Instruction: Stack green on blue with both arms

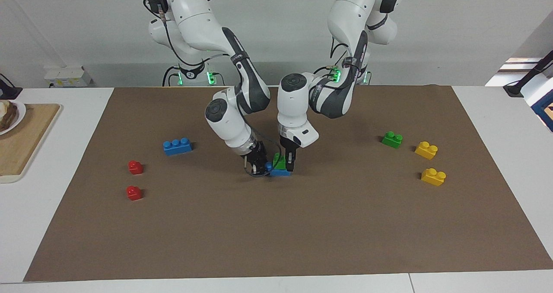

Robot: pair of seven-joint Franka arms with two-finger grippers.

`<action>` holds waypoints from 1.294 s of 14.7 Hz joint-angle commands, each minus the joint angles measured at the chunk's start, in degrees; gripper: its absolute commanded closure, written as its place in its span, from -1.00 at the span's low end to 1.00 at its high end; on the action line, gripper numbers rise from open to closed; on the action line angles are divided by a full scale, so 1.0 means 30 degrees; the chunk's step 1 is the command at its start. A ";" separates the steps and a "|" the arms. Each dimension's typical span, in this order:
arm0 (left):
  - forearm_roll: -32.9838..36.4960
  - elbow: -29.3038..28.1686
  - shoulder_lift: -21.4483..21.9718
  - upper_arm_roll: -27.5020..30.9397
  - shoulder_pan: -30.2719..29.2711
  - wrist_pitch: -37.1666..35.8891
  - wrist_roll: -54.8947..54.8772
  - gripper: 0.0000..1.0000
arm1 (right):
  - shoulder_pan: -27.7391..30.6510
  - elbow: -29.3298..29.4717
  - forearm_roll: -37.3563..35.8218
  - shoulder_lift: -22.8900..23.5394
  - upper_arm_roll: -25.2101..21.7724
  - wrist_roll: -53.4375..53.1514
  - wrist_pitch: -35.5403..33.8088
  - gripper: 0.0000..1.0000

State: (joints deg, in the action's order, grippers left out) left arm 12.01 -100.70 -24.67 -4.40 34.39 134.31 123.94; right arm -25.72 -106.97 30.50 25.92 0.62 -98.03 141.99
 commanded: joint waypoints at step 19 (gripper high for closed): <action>0.0390 0.0079 0.4148 0.0205 -0.4107 -0.4692 -0.5127 -1.00 | 0.0809 -0.0378 0.0675 -0.0291 0.0029 0.0714 0.0043 -0.59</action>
State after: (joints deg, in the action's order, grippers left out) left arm 12.33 -99.31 -13.84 -3.24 24.79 121.19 111.56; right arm -24.41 -107.28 30.49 25.90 0.31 -97.99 141.99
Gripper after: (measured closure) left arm 0.000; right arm 0.198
